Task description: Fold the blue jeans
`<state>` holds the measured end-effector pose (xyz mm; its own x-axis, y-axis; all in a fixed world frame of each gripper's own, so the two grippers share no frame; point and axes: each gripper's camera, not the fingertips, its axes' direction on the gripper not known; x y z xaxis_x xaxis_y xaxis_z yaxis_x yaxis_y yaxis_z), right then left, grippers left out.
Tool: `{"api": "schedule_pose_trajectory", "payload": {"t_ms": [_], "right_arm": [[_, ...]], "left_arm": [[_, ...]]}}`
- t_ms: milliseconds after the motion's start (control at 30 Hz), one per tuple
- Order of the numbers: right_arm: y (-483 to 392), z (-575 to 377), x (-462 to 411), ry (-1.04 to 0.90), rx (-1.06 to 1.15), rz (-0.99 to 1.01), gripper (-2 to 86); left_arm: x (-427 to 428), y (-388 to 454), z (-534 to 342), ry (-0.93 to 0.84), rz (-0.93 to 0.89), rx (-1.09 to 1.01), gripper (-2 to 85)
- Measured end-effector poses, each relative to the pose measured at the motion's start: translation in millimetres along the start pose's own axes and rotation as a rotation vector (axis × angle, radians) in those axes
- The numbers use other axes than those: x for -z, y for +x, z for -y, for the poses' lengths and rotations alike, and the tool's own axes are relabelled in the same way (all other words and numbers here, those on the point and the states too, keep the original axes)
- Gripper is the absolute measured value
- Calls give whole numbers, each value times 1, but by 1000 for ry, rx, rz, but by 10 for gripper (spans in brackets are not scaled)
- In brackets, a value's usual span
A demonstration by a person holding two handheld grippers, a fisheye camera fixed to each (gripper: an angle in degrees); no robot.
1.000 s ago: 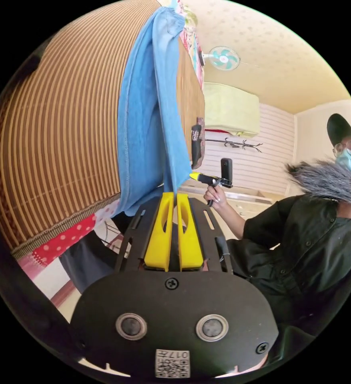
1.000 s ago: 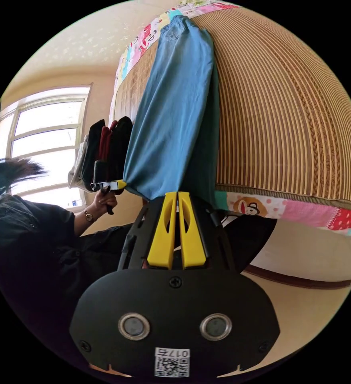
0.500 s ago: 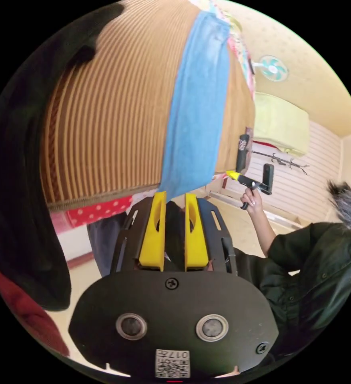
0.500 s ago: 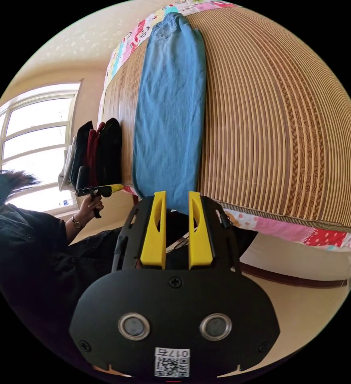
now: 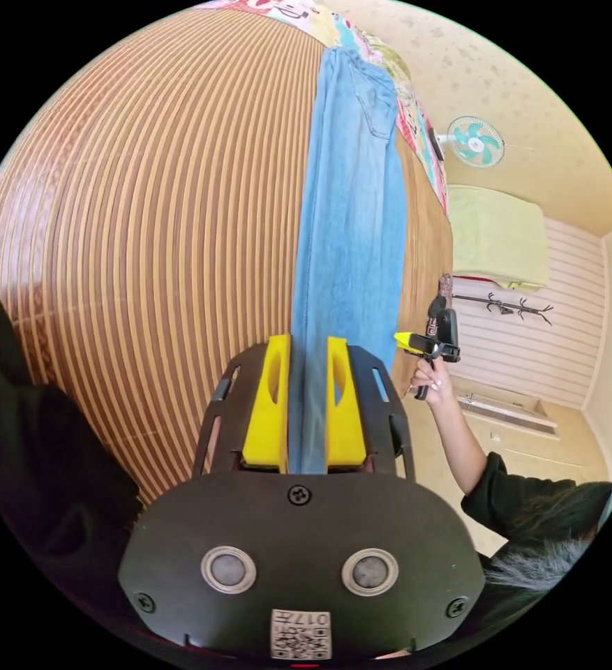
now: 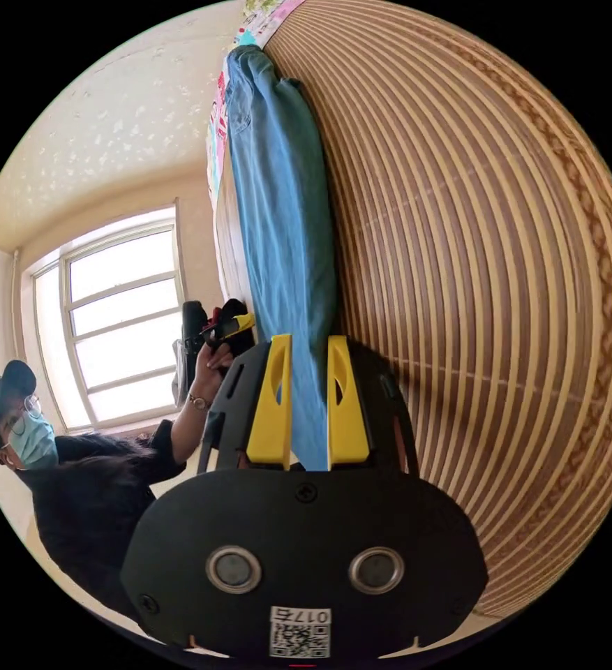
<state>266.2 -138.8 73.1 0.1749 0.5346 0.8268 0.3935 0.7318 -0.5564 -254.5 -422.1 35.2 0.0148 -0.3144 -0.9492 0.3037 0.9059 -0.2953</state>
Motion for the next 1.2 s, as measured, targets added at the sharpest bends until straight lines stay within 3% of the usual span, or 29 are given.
{"api": "schedule_pose_trajectory", "payload": {"t_ms": [100,200,433,567,767,833,933,1200], "right_arm": [[-2,-1,-8,-29,-10,70,50],[-4,-20,5,36,-13,164,45],[3,-57,41,96,-50,162,79],[5,-48,40,60,-19,182,72],[-13,-36,15,-56,-14,193,43],[-21,-47,23,-43,12,231,34],[-45,-79,45,-14,77,332,25],[-208,-215,102,-39,403,420,16]], "left_arm": [[-1,-4,-8,13,-35,30,45],[-20,-13,-17,-52,-196,46,32],[-19,-20,-57,99,-351,41,115],[-25,-23,-63,84,-350,17,116],[-48,-8,-60,-31,-204,36,45],[-52,-9,-72,-38,-295,42,32],[-33,3,-104,33,-468,-57,26],[61,120,-236,154,-586,-477,19]]}}
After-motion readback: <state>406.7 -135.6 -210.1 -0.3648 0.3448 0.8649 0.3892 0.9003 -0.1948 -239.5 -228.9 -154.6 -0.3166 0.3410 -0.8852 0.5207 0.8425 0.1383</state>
